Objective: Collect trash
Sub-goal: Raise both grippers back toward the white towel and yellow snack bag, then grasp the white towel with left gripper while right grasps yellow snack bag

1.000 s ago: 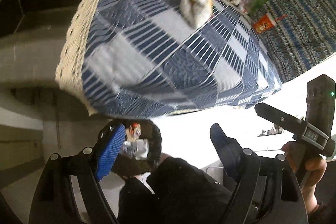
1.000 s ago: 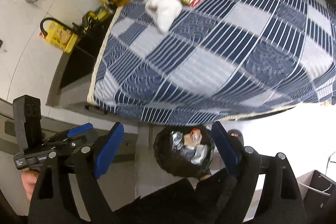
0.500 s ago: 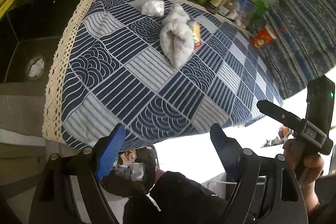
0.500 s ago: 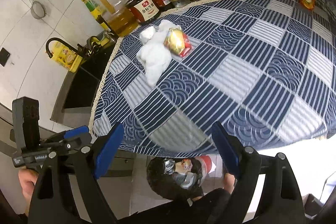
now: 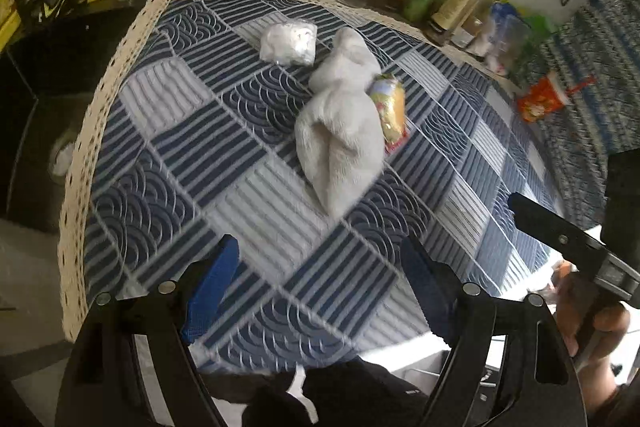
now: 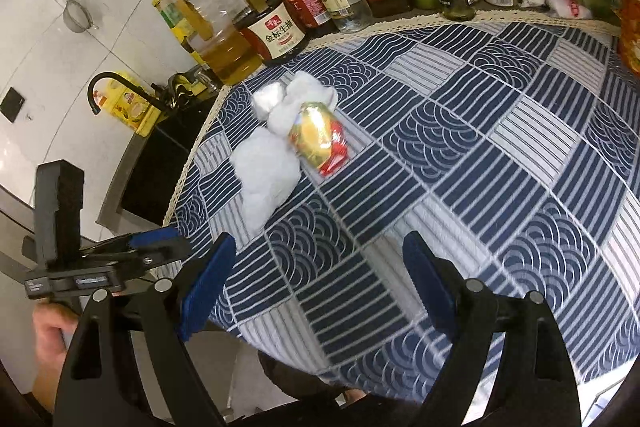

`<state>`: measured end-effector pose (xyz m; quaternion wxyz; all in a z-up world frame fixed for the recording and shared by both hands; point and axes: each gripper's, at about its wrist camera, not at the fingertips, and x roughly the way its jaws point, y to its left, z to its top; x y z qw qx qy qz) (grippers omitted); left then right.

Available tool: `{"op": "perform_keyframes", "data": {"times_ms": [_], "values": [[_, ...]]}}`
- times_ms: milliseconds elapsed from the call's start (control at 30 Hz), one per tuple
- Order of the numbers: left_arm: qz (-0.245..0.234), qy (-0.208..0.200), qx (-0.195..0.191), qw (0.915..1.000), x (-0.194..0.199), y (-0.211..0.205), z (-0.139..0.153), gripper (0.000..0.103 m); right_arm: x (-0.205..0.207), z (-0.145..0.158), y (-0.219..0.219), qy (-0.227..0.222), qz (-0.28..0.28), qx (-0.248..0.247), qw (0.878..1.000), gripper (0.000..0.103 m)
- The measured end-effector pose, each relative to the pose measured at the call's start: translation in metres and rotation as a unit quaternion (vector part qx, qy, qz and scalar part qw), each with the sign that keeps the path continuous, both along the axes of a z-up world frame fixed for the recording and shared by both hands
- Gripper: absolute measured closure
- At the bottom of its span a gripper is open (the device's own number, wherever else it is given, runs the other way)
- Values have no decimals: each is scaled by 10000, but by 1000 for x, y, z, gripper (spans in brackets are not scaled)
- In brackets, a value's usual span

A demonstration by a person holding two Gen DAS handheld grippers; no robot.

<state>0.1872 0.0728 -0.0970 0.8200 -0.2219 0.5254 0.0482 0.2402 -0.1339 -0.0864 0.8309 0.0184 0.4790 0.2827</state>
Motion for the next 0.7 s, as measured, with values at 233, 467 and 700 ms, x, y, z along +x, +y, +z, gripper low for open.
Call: {"op": "perform_keyframes", "data": {"times_ms": [233, 467, 700], "values": [[49, 218, 32, 9997, 47, -2, -10, 22, 37, -6, -9, 138, 139, 88, 9998, 18], [75, 475, 251, 9985, 82, -7, -25, 22, 60, 0, -11, 106, 246, 130, 9996, 18], [202, 510, 277, 9981, 95, -5, -29, 24, 73, -4, -11, 197, 341, 186, 9991, 18]]}}
